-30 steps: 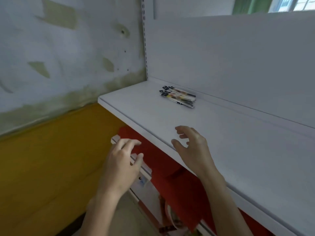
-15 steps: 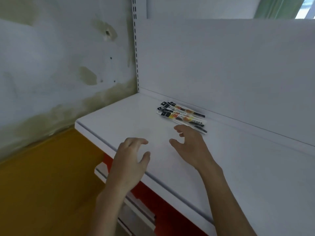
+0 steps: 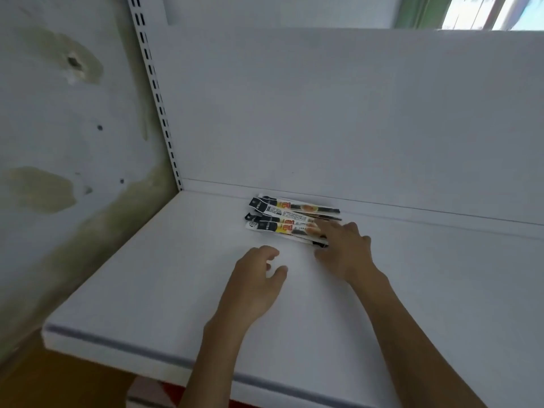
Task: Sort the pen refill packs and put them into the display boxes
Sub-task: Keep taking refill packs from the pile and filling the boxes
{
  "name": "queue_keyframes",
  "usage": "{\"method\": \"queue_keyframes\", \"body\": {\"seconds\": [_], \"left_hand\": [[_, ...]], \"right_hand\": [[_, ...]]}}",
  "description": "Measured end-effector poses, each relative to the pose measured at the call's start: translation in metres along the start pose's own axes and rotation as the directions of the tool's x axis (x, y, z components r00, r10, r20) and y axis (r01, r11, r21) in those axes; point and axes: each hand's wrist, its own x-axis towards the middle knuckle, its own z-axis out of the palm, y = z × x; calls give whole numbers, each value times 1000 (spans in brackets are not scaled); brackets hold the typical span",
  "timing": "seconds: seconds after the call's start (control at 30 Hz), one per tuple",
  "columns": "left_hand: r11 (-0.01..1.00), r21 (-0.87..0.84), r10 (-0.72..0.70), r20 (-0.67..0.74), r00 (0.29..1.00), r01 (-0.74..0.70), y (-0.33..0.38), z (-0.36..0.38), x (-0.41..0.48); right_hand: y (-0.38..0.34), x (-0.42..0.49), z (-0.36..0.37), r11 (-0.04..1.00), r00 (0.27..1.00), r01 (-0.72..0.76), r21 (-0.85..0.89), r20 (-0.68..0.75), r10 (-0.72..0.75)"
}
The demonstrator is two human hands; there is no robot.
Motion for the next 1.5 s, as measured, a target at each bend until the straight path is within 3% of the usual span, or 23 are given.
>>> {"method": "queue_keyframes", "body": {"seconds": [0.1, 0.33, 0.5, 0.7, 0.93, 1.07, 1.3, 1.5], "left_hand": [[988, -123, -89, 66, 994, 96, -10, -6, 14], [850, -444, -244, 144, 959, 283, -21, -13, 32], [898, -390, -190, 72, 979, 203, -25, -17, 32], [925, -373, -80, -5, 997, 73, -16, -26, 27], [922, -386, -13, -51, 999, -8, -19, -36, 24], [930, -362, 0, -151, 989, -56, -23, -45, 26], [958, -245, 106, -169, 980, -146, -20, -47, 26], [952, -273, 125, -55, 991, -135, 7, -33, 15]], "right_hand": [[-19, -5, 0, 998, 997, -56, 12, -45, 56], [-68, -31, 8, 938, 1000, -5, 346, -15, 11], [-74, -39, 15, 820, 995, -72, 568, -15, 97], [-70, -43, 19, 493, 991, -126, 861, 85, 105], [-74, -48, 16, 314, 994, -104, 944, 86, 69], [-72, -49, 19, 347, 990, -113, 931, 78, 115], [-56, -63, 16, 482, 958, -135, 866, -11, 287], [-19, -84, 0, 419, 881, -157, 894, -65, 469]]}}
